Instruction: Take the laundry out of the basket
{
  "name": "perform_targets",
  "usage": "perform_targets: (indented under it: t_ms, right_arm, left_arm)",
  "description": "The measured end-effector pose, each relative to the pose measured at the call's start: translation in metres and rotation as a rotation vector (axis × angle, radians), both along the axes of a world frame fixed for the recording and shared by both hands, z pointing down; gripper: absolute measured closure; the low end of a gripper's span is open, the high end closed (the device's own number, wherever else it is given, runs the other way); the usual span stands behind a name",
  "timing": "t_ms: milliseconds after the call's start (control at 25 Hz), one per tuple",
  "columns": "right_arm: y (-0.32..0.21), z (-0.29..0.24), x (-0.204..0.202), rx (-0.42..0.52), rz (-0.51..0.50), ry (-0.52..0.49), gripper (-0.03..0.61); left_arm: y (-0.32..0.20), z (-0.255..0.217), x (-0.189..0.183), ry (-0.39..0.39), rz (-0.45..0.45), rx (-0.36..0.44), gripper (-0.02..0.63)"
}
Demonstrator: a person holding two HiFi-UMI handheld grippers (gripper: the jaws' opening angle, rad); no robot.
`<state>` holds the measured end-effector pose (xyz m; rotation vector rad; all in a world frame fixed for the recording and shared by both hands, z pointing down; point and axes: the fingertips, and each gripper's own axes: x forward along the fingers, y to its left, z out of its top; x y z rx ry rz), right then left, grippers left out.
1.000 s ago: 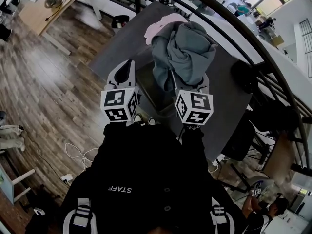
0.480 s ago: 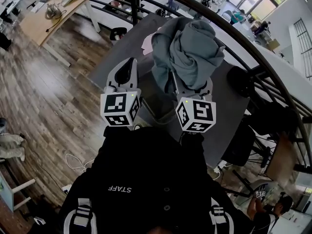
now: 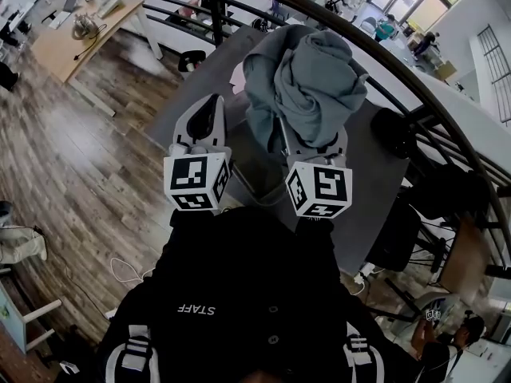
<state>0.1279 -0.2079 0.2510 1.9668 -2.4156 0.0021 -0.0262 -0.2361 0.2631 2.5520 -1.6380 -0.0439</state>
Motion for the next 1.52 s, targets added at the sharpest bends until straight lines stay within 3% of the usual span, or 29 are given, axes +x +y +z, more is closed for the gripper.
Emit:
perform_targets:
  t_ms: [1520]
  right_arm:
    - [-0.001, 0.001, 0.008, 0.017, 0.031, 0.011, 0.252]
  left_arm:
    - [-0.007, 0.015, 0.002, -0.013, 0.000, -0.026, 0.614]
